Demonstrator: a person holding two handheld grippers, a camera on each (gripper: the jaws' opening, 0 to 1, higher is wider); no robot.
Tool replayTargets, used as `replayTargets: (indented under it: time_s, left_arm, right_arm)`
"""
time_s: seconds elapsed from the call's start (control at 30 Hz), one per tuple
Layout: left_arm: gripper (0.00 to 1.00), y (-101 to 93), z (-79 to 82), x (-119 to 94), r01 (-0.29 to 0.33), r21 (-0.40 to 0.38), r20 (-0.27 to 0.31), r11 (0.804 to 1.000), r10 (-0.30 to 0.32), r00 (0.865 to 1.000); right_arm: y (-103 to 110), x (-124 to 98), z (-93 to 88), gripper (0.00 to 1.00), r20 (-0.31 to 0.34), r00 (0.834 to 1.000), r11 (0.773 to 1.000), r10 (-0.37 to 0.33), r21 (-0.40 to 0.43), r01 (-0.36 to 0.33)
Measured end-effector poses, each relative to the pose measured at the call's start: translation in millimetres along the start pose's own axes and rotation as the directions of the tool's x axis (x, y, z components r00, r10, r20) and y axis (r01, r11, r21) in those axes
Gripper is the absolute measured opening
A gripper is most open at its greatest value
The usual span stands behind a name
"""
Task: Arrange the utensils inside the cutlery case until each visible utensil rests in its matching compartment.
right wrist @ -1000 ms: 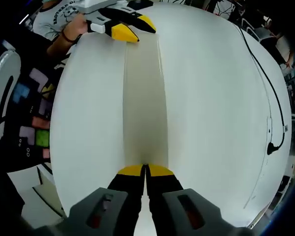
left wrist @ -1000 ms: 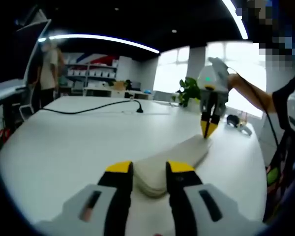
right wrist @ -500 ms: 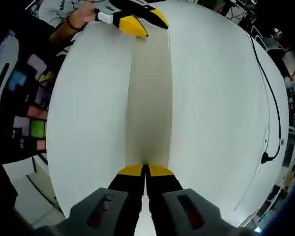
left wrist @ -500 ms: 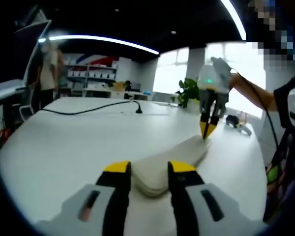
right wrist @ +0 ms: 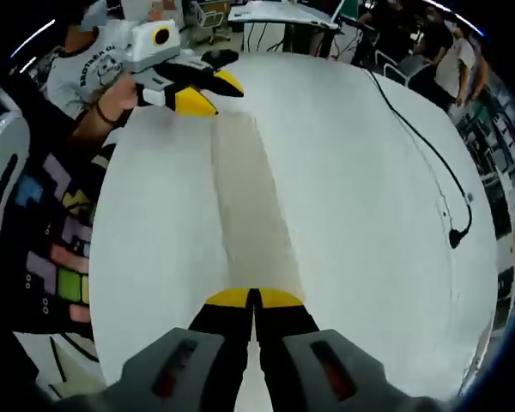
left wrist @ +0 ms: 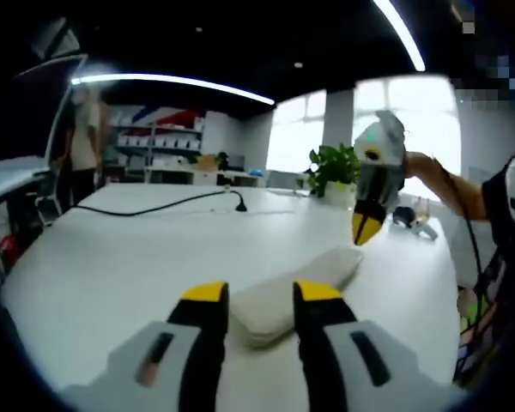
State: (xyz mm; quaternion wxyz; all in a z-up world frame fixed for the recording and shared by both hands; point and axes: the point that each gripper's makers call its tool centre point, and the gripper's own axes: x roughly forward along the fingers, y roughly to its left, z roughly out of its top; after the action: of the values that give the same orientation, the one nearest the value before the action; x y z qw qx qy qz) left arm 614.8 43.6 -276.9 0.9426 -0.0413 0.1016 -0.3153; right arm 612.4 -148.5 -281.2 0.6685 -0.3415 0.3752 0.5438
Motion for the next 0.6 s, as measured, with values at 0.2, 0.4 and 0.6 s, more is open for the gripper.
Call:
replayTargets:
  time_s: [0.2,0.4,0.6]
  left_arm:
    - [0.31,-2.7,1.9,-8.2,-0.008,0.016,0.003,1.0,0.008,1.0]
    - [0.31,-2.0,-6.8,-10.3,-0.016,0.01,-0.016,1.0,0.017,1.0]
    - [0.32,0.2,-11.5,-11.8,-0.025,-0.006,-0.02,1.0,0.025,0.999]
  right_arm:
    - [-1.9,-26.2,13.0,0.0,0.289,0.947,0.989,-0.143,0.065,0.129]
    - [-15.5,-51.7,17.4,0.0,0.578,0.768,0.957,-0.277,0.234,0.169]
    - [-14.8,-49.5,-2.5,0.1,0.636,0.688,0.929,-0.349,0.331,0.164]
